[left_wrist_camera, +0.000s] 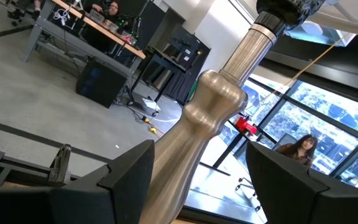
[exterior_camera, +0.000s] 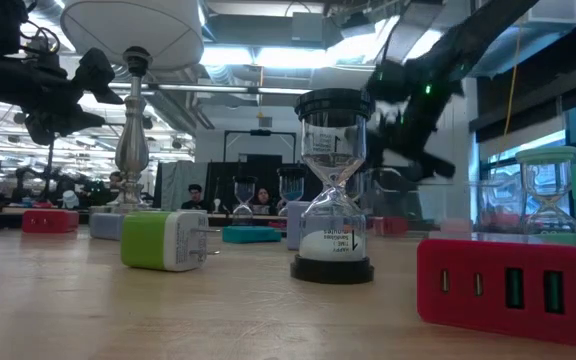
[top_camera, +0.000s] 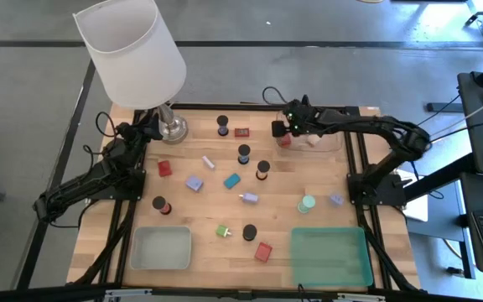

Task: Pick & Place Office items
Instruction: Put the right blue charger adapter into the transparent bin

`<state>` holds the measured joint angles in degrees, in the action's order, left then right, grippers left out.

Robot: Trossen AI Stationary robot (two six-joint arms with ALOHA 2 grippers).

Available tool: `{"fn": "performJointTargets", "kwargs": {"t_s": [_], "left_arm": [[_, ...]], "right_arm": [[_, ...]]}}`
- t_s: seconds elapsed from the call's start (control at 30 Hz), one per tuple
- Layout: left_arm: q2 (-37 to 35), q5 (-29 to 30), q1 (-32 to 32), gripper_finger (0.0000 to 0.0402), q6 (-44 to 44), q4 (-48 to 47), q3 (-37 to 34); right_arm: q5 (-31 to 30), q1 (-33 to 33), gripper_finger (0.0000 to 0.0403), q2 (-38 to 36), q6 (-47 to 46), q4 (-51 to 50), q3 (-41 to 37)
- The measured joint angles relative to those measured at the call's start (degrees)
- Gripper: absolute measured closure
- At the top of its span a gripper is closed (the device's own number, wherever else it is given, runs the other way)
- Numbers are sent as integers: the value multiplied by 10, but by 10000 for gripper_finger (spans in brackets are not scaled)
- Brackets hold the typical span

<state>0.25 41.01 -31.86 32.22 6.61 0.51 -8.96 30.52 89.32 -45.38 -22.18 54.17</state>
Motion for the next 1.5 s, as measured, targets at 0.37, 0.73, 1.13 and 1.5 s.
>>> {"fn": "performJointTargets", "kwargs": {"t_s": [0.37, 0.73, 1.13, 1.5], "left_arm": [[0, 0, 0, 151, 0, 0, 0], [0, -1, 0, 151, 0, 0, 0], [0, 0, 0, 151, 0, 0, 0], [0, 0, 0, 151, 0, 0, 0]], "right_arm": [[-28, -55, 109, -212, 5, -79, 3], [8, -207, 109, -284, -98, -331, 3], [6, -380, 109, -284, -210, -525, -1], [56, -457, 109, -284, -216, -482, -109]]}}
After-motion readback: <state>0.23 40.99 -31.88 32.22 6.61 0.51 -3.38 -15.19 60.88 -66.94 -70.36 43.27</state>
